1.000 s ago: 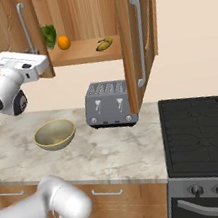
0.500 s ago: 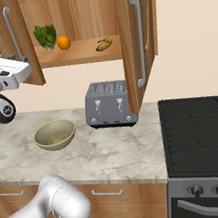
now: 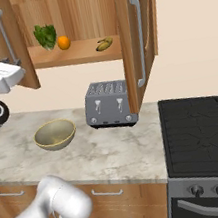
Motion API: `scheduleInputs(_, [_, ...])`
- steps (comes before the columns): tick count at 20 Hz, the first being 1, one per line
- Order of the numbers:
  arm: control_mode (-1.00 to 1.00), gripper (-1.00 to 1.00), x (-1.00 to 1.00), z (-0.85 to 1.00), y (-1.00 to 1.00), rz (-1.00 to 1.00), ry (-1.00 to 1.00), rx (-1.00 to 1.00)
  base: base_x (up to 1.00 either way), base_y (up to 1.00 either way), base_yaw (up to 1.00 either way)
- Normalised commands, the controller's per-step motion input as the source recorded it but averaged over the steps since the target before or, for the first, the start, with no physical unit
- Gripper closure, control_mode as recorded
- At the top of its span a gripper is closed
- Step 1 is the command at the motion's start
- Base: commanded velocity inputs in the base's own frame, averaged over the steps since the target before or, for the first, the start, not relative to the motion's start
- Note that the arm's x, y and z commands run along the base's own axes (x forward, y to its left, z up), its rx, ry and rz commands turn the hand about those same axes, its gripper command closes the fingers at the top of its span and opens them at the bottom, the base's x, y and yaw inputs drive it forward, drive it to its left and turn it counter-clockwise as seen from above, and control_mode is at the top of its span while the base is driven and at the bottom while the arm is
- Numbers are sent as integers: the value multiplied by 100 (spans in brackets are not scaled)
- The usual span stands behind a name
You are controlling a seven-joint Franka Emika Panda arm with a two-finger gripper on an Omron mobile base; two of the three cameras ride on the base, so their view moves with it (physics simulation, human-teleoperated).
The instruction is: Open the cabinet. Pick the orange and banana from the cabinet and place them into the bowl. Then close the cabinet.
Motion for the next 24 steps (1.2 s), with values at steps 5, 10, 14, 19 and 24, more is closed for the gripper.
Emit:
scheduleInputs(5, [-100, 100, -28, 0, 100, -1, 0, 0, 0, 0, 0])
scheduleInputs(10, [-100, 100, -27, 0, 100, -1, 0, 2, 0, 0, 0])
scheduleInputs(14, [-100, -100, -18, 0, 100, -6, 0, 7, 0, 0, 0])
scheduleInputs(19, [-100, -100, -26, -2, 94, -10, 0, 2, 0, 0, 0])
scheduleInputs(24, [-100, -100, -81, 0, 70, -11, 1, 3, 0, 0, 0])
